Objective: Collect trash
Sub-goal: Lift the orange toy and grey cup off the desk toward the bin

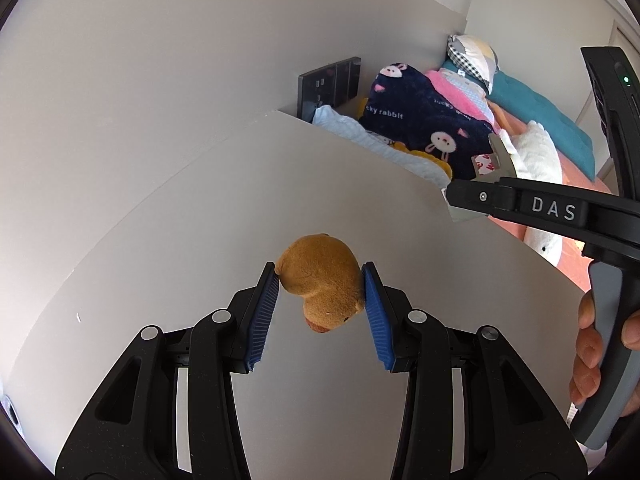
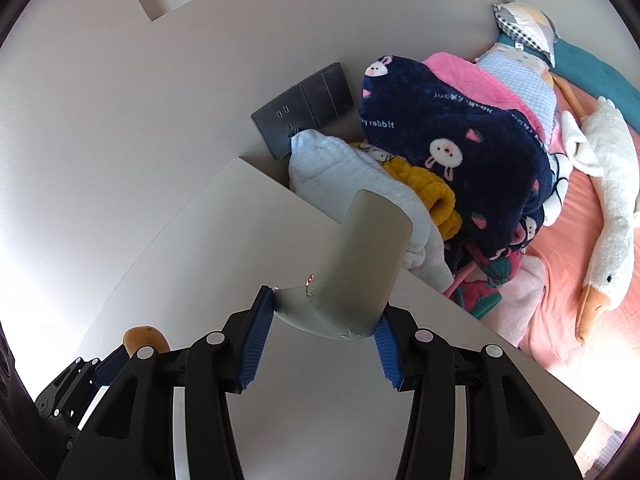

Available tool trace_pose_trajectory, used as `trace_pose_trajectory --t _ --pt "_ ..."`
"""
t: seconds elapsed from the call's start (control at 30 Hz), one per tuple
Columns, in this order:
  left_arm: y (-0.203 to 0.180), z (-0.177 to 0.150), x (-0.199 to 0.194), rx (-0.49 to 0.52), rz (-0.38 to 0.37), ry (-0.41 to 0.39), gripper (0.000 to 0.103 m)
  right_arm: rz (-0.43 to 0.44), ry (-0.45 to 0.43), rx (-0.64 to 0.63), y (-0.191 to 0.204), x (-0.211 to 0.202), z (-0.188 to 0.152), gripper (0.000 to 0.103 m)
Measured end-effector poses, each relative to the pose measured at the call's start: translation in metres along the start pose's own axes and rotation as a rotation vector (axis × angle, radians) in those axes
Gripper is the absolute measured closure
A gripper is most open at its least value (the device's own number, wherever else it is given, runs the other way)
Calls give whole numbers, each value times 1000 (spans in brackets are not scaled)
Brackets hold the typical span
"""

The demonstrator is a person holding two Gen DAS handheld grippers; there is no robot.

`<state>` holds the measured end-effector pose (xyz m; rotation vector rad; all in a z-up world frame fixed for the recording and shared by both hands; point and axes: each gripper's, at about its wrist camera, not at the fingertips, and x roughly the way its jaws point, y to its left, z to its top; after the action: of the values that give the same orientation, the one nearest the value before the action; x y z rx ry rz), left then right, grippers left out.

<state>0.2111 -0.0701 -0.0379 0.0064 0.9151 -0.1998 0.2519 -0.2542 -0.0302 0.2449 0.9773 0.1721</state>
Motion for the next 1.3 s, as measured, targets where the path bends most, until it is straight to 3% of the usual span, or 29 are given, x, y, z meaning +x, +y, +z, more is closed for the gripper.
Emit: trace_pose_trajectory --t 0.7,1.3 --pt "-58 -42 -58 67 -12 -14 61 47 -44 -33 -17 -102 -73 53" --pt "-139 -72 -86 165 -71 -16 61 39 -78 4 -74 -169 -122 52"
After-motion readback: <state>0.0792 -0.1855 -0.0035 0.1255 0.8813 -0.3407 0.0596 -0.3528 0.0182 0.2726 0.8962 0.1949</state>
